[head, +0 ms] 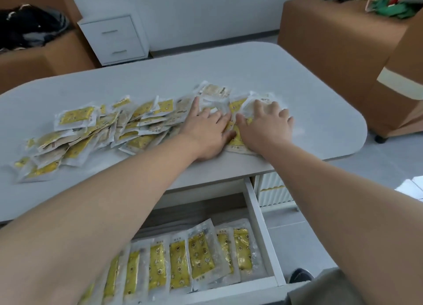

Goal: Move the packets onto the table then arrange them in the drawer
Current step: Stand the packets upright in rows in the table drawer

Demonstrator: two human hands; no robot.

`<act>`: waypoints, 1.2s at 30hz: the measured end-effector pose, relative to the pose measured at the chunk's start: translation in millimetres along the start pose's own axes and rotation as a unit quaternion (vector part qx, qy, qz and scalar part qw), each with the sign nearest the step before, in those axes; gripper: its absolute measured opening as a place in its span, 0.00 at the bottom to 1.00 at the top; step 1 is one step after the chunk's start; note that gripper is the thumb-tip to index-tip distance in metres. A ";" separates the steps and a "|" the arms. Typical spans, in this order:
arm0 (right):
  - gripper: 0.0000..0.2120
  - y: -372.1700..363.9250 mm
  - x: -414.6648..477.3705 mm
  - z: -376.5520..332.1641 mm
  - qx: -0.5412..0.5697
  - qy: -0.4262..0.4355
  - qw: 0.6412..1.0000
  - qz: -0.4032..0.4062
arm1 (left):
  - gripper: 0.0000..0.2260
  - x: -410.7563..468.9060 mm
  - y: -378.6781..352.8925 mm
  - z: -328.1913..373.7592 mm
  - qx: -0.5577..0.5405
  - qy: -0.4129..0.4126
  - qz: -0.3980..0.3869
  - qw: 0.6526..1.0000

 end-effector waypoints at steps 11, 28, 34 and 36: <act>0.39 -25.2 -83.0 -131.7 0.019 0.087 0.995 -0.046 | 0.28 -135.8 -34.5 -83.6 -0.002 0.076 0.021 0.997; 0.26 -3.2 1.3 -132.3 0.086 0.070 0.994 0.011 | 0.18 -191.1 2.2 -93.4 -0.214 0.137 0.103 0.962; 0.28 -7.8 54.3 -125.9 0.060 0.121 0.990 -0.038 | 0.22 -210.9 3.2 -76.5 -0.266 0.170 0.082 0.945; 0.29 -8.4 58.5 -123.6 0.042 0.124 0.986 -0.100 | 0.23 -214.9 -5.2 -80.2 -0.238 0.175 0.061 0.953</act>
Point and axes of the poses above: each hand's wrist, its own x-axis towards the middle knuckle, its own y-axis out of the back of the hand, z = x × y, the point moved 1 cm from there along x, towards the middle knuckle, and after that the axes turned 3 degrees about z, right-handed, at the moved point
